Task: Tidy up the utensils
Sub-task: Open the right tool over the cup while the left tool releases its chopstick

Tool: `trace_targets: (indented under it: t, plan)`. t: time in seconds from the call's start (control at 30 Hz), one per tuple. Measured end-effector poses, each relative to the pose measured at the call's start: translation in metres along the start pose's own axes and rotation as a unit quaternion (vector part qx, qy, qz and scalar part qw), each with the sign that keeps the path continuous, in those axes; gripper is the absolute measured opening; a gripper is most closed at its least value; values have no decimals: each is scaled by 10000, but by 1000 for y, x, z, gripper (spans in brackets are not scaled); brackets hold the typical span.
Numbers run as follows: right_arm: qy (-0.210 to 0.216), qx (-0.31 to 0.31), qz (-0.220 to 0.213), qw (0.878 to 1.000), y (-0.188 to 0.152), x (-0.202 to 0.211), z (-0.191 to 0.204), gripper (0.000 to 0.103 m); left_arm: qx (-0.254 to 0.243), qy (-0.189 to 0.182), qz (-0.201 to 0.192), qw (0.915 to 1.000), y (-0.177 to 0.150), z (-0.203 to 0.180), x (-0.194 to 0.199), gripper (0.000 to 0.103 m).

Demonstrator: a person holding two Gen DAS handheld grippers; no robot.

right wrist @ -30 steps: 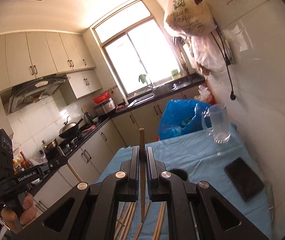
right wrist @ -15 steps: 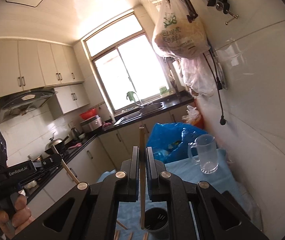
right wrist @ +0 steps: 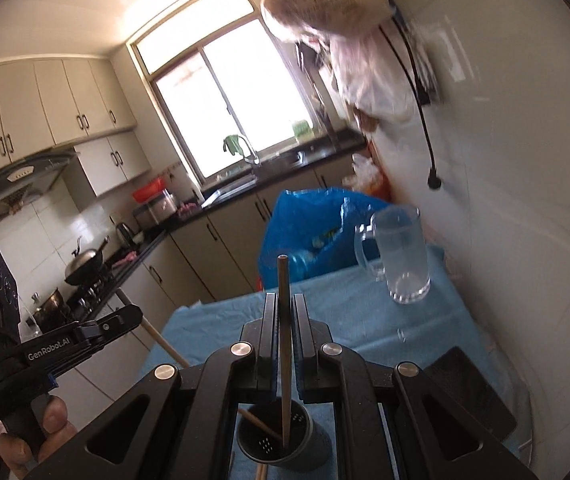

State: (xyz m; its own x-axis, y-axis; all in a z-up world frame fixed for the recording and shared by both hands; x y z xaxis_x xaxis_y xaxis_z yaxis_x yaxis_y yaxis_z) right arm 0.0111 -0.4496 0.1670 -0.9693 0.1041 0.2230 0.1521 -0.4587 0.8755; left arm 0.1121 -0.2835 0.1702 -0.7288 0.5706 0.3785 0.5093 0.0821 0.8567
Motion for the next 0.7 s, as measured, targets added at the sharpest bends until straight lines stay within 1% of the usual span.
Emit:
trace_targets:
  t: [0.1,0.13,0.17,0.23,0.27,0.3,0.5,0.6,0.67,0.7]
  plan:
    - [-46,-83,112,9999,-6,-5,-7,10,21,37,118,9999,-7,7,-4,8]
    - [-19,-123,151,9998,-7,-6,-9,10,39,40,132,9999,-6,9,-3,13]
    - [-16,-130,154,9998,-8,-6,-9,13,60,48,127,9999,-7,11,-2,20]
    - [-78,-136,124,9998,-7,-3,-12,21,44,92,92,9999,-6,15,3,28]
    - [-67,-155,98,9998,-5,-1,-13,28,29,108,73,9999,-5,16,6,28]
    - [-66,-160,68,9998,-4,2,-12,30,21,115,69,9999,-5,19,9,28]
    - [-86,-269,-76,9996,1,30,-18,31,0,192,105,9998,-10,42,36,28]
    - [-60,-337,-4,9994,-11,45,-22,31,32,318,174,9993,-21,63,51,29]
    - [-55,-375,147,9992,-27,56,-26,32,60,460,272,9986,-34,82,60,29]
    - [-51,-403,239,9989,-37,60,-29,32,127,574,361,9976,-45,96,65,29]
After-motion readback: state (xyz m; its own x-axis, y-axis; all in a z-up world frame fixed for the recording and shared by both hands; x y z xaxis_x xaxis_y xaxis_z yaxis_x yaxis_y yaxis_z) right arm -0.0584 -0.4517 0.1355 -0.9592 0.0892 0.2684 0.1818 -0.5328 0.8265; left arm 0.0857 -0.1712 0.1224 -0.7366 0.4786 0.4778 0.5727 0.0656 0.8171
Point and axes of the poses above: each gripper's, at about its wrist camera, not at the fingertips, and x roughly against the way its jaws point, z to its left, y to its top, the point moved 9 cm from there along -x, roughly the way its jaws point, and after that the axes turned 12 degrees about -z, right-handed, at the moved point
